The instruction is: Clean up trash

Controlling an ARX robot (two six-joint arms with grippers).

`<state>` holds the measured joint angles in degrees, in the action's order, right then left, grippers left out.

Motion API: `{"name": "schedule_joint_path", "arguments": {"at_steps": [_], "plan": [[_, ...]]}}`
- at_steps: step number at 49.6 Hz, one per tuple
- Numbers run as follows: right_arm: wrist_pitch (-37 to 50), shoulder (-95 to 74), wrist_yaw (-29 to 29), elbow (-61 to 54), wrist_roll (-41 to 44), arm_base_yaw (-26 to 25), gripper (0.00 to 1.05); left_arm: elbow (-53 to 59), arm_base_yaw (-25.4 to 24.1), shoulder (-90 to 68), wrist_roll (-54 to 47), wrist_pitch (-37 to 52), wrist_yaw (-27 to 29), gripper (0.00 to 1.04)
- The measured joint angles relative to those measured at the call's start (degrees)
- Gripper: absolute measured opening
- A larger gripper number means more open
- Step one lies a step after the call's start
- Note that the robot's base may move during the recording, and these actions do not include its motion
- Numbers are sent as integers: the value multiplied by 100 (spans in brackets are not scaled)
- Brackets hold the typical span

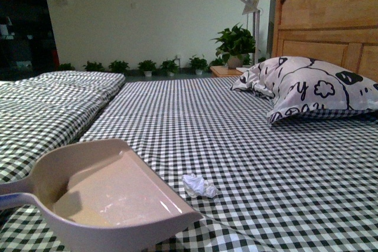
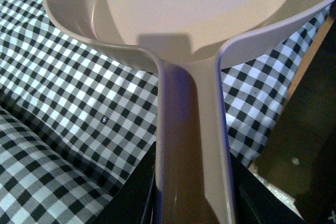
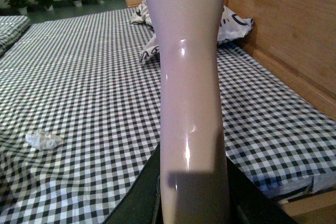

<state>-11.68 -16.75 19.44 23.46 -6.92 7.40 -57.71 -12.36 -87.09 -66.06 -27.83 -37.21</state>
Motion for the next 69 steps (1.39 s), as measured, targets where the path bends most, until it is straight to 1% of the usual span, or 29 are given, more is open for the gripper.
{"name": "schedule_joint_path", "arguments": {"at_steps": [5,9,17,23,30,48,53,59,69], "plan": [[0,0,0,0,0,0,19,-37,48,-120,20,214,-20,28],[0,0,-2,0,0,0,19,-35,173,-245,63,658,-20,28],[0,0,0,0,0,0,19,-15,389,-352,74,852,-22,28],[0,0,0,0,0,0,19,-11,516,-514,66,903,15,28],[0,0,0,0,0,0,19,-11,520,-732,0,935,146,28],[0,0,0,0,0,0,19,-70,566,-1110,17,1126,153,28],[0,0,0,0,0,0,19,-138,586,-1200,9,1113,219,28],[0,0,-2,0,0,0,19,-236,588,-1338,-11,901,337,28],[0,0,0,0,0,0,19,-385,590,-1521,-11,868,426,28]]}}
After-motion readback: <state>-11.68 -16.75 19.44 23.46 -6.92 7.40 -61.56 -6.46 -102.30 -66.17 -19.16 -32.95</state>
